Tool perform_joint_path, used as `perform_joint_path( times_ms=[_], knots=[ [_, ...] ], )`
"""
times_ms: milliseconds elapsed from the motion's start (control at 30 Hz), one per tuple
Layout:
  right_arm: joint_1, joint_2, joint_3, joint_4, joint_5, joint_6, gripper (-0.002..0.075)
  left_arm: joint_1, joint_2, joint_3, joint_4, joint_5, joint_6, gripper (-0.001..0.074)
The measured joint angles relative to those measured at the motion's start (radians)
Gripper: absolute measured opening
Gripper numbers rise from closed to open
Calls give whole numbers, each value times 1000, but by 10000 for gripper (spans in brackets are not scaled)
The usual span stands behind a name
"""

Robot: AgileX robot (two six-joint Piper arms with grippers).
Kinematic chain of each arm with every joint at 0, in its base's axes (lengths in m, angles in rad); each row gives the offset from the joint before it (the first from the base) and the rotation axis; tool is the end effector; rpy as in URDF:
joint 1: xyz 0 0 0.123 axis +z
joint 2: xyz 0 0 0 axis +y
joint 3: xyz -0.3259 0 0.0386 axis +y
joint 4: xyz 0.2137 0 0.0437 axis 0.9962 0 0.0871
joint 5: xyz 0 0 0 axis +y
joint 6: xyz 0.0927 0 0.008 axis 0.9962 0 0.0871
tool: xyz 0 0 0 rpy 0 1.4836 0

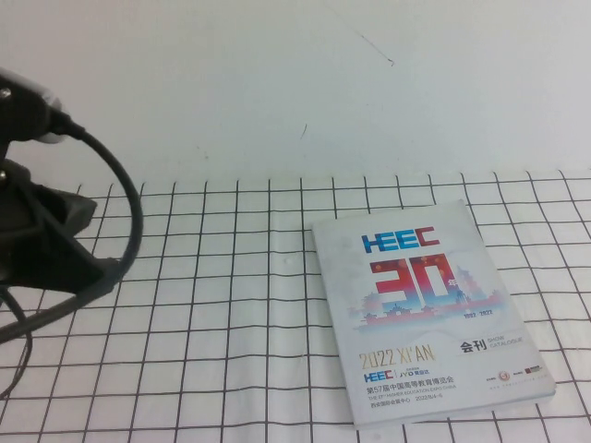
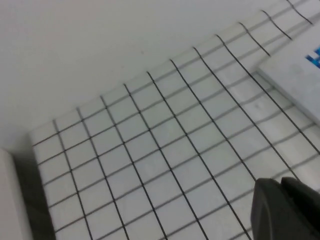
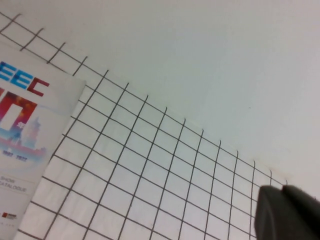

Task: Close book
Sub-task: 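Close the open booklet and leave it lying on the table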

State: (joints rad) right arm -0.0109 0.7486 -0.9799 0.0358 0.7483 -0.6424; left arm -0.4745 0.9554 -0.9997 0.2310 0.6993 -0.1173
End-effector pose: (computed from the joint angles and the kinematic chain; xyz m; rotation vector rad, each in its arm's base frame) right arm 0.0700 0.0015 0.4258 -0.6171 1.9236 -0.3765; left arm 0.1247 -0.0486 0.4160 0.4759 2.0658 -0.0887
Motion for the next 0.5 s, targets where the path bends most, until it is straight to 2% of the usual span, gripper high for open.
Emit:
perform_joint_path(
  times_ms=[133, 200, 367, 500],
  knots=[
    [0, -73, 43, -41, -4, 98, -3, 0, -83, 100, 147, -140, -165, -4],
    [0, -116, 91, -36, -29, 110, -3, 0, -143, 184, 180, -263, -212, -4],
    [0, -248, 264, -48, -140, 116, -3, 0, -300, 419, 294, -597, -239, -4],
    [0, -378, 419, -45, -227, 118, -3, 0, -409, 569, 363, -765, -241, -4]
  ],
)
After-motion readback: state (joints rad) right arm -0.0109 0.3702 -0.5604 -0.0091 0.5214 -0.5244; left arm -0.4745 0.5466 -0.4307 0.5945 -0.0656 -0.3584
